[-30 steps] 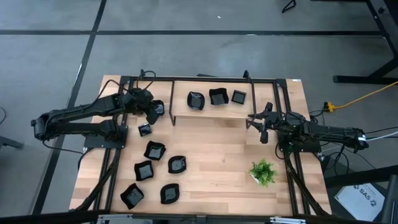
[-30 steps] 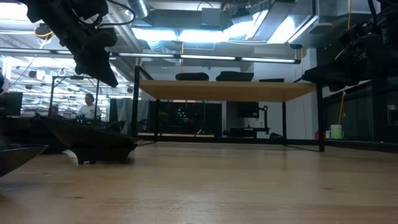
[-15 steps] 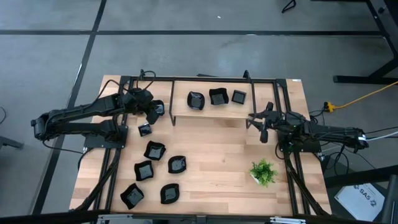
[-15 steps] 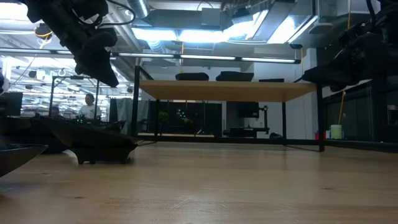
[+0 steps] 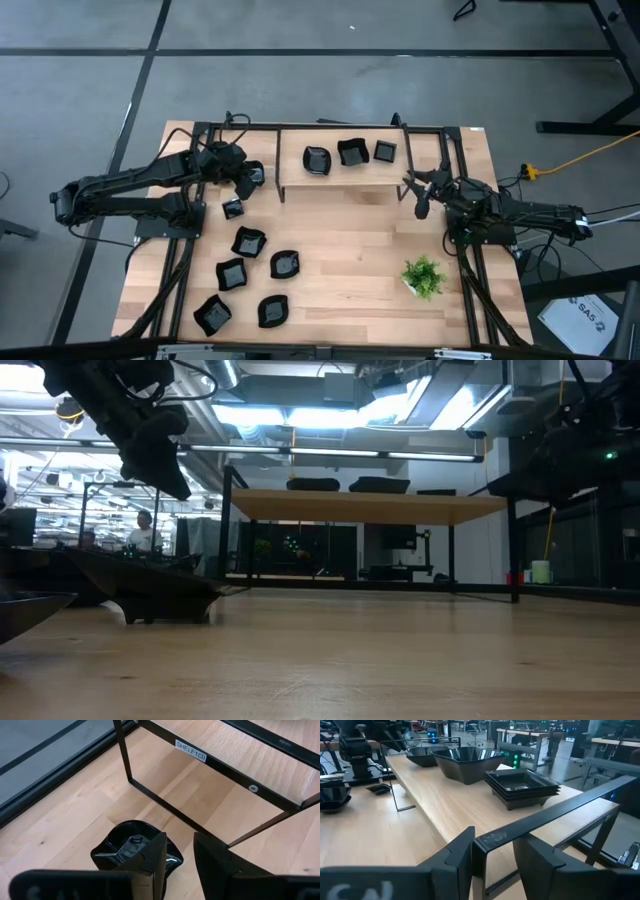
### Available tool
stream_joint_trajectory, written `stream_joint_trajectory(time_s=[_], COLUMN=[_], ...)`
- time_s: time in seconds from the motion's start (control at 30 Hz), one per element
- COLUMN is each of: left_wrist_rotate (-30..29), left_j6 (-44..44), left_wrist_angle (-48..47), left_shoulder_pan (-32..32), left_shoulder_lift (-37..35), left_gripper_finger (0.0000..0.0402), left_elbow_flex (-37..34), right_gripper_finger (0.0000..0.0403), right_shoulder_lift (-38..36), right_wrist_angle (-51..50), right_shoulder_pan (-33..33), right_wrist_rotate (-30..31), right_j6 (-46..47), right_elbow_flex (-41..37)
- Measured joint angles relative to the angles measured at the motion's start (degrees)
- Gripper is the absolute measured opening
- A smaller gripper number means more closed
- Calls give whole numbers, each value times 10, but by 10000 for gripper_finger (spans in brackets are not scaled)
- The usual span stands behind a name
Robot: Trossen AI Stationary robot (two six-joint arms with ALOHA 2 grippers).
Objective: Pick & Place Mini shaped plates
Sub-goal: Adjust the shelf
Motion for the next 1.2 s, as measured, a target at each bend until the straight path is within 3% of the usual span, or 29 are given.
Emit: stream_joint_trajectory(time_s=[0.4,0.53,1.0,1.2], left_wrist_rotate=[0,0,2,2], left_j6=[0,0,2,2], left_wrist_angle=[0,0,0,0], left_shoulder_pan=[0,0,0,0], left_shoulder_lift=[0,0,0,0], left_gripper_finger=[94,93,95,95], left_elbow_flex=[0,0,0,0], right_gripper_finger=[132,132,132,132], right_shoulder_lift=[-33,-76,-75,-75], right_wrist_angle=[-174,-190,-191,-213], right_shoulder_pan=[0,0,10,10], right_wrist_rotate=[5,6,40,126], right_j6=[50,55,78,90], right_elbow_flex=[74,75,72,71])
